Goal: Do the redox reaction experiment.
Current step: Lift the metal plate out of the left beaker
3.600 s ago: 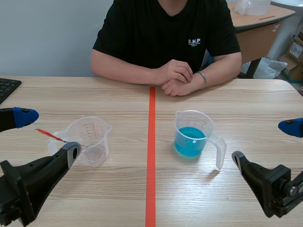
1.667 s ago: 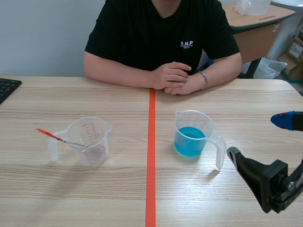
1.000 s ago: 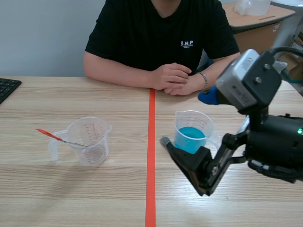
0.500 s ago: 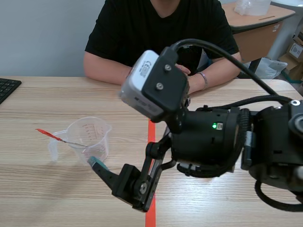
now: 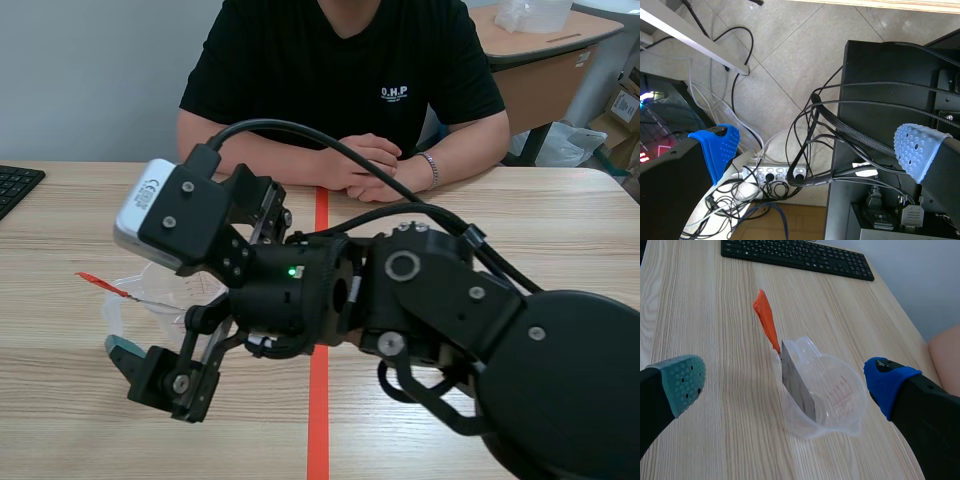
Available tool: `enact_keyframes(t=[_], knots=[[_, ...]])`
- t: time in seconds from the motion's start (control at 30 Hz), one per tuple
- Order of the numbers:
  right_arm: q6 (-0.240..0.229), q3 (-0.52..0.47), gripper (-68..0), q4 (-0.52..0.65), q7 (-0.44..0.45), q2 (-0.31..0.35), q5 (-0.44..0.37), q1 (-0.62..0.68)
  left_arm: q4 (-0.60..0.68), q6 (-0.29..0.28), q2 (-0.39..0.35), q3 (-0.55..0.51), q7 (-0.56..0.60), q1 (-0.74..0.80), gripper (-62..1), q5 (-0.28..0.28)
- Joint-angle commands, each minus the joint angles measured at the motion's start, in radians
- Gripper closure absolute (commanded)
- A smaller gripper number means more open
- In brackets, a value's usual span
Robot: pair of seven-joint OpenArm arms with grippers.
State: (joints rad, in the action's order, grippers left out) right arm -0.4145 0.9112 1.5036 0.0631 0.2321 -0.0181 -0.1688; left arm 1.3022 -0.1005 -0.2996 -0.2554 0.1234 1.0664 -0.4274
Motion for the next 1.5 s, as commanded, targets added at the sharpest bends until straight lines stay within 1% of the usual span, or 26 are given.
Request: enact_keyframes(t=[0.0,0.13,0.27,0.37,0.43,0.67,0.83,1.0,1.17,1.37,1.47], knots=[[0.019,0.008,-67.9,-0.013,0.020,-0.024,0.000,-0.039,0.017,0.001,0.003,-0.002,0.011,0.011,-62.3,-0.002],[0.057,0.047,-67.9,-0.087,0.060,-0.074,0.016,-0.090,0.017,0.001,0.003,-0.002,0.011,0.011,-62.3,-0.002],[0.060,0.072,-67.9,-0.143,0.074,-0.110,0.019,-0.129,0.017,0.002,0.003,-0.002,0.011,0.011,-62.3,-0.002],[0.082,0.089,-67.9,-0.177,0.081,-0.129,0.026,-0.150,0.017,0.002,0.003,-0.002,0.011,0.011,-62.3,-0.002],[0.087,0.093,-67.6,-0.185,0.086,-0.137,0.040,-0.154,0.017,0.002,0.003,-0.002,0.011,0.011,-62.3,-0.002],[0.087,0.093,-53.0,-0.186,0.120,-0.141,0.041,-0.164,0.017,0.001,0.003,-0.002,0.011,0.011,-62.3,-0.002],[0.086,0.093,-40.0,-0.186,0.115,-0.141,0.041,-0.166,0.017,0.001,0.003,-0.002,0.011,0.011,-62.3,-0.002],[0.087,0.092,-31.6,-0.186,0.116,-0.141,0.041,-0.166,0.017,0.001,0.003,-0.002,0.011,0.011,-62.3,-0.002],[0.087,0.092,-17.4,-0.186,0.116,-0.140,0.041,-0.166,0.017,0.001,0.003,-0.002,0.011,0.011,-62.3,-0.002],[0.087,0.084,-8.6,-0.186,0.116,-0.140,0.041,-0.166,0.017,0.001,0.003,-0.002,0.011,0.011,-62.3,-0.002],[0.087,0.067,-2.6,-0.186,0.116,-0.140,0.041,-0.166,0.017,0.001,0.003,-0.002,0.011,0.011,-62.3,-0.002]])
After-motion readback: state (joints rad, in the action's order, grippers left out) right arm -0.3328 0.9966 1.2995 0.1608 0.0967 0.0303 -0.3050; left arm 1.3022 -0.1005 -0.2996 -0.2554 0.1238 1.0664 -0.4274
